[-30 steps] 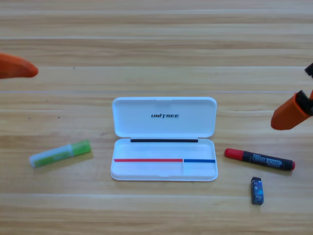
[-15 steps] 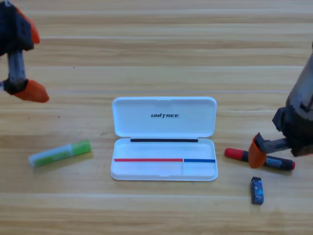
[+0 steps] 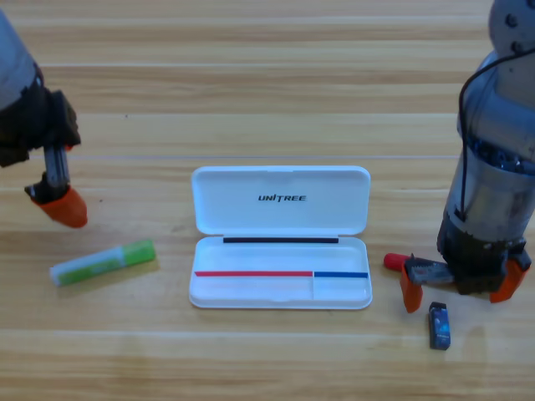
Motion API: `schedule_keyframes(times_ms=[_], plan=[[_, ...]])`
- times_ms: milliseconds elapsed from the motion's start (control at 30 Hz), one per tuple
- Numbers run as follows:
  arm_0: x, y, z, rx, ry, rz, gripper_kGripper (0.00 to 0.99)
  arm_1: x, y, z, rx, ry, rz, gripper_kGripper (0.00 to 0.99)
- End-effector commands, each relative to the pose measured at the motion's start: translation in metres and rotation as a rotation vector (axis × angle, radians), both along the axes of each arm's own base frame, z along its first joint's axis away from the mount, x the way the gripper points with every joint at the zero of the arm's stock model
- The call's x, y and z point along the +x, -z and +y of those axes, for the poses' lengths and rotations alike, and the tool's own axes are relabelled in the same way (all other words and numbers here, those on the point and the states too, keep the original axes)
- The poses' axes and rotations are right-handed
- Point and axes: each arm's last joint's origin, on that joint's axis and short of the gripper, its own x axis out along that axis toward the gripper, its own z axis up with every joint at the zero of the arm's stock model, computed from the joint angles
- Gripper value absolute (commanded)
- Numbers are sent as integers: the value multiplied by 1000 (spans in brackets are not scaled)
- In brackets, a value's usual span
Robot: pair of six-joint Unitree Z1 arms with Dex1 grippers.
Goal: Clean up eraser and pencils
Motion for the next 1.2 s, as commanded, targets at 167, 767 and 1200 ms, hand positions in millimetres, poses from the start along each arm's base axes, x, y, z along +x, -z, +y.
schedule_keyframes(times_ms=[167,767,1200], plan=[[15,52,11,27,-13,108,962,8,31,-1,-13,78,108,905],[26,103,7,53,-19,161,980,6,49,-2,-37,111,156,822],[40,128,0,60,-30,174,980,3,56,-5,-15,87,177,176]])
